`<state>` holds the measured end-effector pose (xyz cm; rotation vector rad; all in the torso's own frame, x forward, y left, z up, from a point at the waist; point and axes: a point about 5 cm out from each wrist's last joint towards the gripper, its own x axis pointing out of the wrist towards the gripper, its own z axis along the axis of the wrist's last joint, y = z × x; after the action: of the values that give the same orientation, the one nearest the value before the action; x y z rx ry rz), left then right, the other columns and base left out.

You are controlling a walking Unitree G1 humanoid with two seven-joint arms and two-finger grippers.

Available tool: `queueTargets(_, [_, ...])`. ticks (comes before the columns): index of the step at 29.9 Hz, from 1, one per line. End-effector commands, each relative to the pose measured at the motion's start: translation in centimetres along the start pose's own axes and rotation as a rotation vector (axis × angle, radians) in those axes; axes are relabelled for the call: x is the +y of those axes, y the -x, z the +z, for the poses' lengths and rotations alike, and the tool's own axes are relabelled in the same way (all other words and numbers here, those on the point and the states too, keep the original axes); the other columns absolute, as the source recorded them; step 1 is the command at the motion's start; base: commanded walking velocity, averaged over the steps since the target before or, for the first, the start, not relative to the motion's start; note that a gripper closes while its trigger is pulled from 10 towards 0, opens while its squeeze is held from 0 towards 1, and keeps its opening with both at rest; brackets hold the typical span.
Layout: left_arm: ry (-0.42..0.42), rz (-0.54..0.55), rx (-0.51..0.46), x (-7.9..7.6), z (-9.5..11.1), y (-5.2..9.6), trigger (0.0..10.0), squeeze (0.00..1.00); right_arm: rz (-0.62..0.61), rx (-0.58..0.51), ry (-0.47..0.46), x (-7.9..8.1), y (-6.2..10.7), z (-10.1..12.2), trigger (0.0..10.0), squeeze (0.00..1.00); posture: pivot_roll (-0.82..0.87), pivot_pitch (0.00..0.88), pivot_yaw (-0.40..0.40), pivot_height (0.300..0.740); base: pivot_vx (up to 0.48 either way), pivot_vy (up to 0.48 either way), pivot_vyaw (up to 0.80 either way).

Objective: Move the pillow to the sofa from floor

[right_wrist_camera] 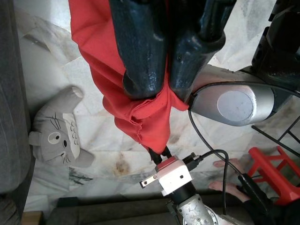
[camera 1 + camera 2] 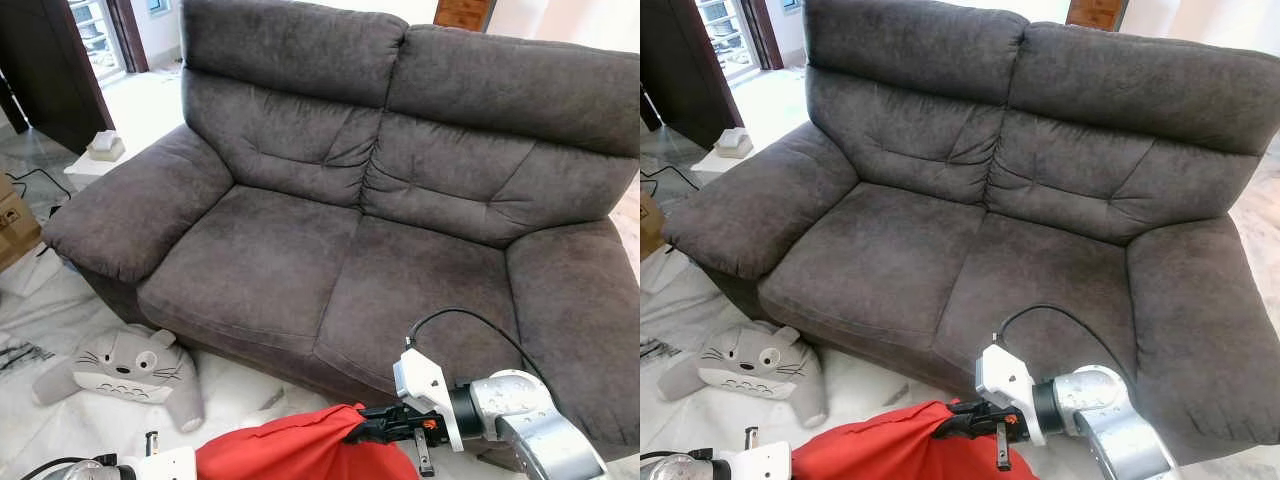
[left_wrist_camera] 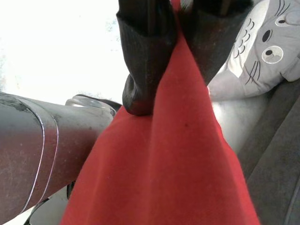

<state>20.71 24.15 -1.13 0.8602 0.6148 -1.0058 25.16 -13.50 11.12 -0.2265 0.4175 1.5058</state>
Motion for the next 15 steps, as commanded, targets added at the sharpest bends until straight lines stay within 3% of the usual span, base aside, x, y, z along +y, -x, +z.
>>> queueTargets(1, [0.006,-0.014,-0.020,-0.6,0.3,-0.3,0.0,0.00,0.023,-0.096,0.061,0.1,-0.3,1.8,10.0,0.00,0.14,0.100,-0.042,0.740,0.000,0.000,0.00])
queueTargets(7, [0.027,0.059,-0.032,-0.3,0.4,-0.4,0.0,0.00,-0.046,-0.132,0.010,-0.6,-0.6,1.1,10.0,0.00,0.15,0.097,-0.047,0.740,0.000,0.000,0.00])
queueTargets(8, [-0.019,0.185,-0.023,1.0,0.7,-0.3,0.0,0.00,-0.097,-0.140,-0.010,-1.0,-0.6,0.4,10.0,0.00,0.16,0.095,-0.047,0.740,0.000,0.000,0.00])
queueTargets(11, [-0.023,0.319,-0.017,2.4,0.9,-0.1,0.0,0.00,-0.171,-0.152,-0.040,-1.5,-0.6,-0.4,10.0,0.00,0.16,0.092,-0.049,0.740,0.000,0.000,0.00])
queueTargets(12, [0.044,0.471,-0.052,4.1,1.6,0.2,10.0,0.00,-0.321,-0.134,-0.077,-2.6,-0.8,-1.7,10.0,0.00,0.15,0.093,-0.048,0.740,0.000,0.000,0.00])
queueTargets(13, [0.044,0.471,-0.052,4.1,1.6,0.2,10.0,0.00,-0.321,-0.134,-0.077,-2.6,-0.8,-1.7,10.0,0.00,0.15,0.093,-0.048,0.740,0.000,0.000,0.00])
queueTargets(15, [0.149,0.608,-0.119,5.6,2.6,0.6,10.0,0.00,-0.492,-0.085,-0.107,-3.8,-0.8,-2.9,10.0,0.00,0.15,0.088,-0.046,0.740,0.000,0.000,0.00])
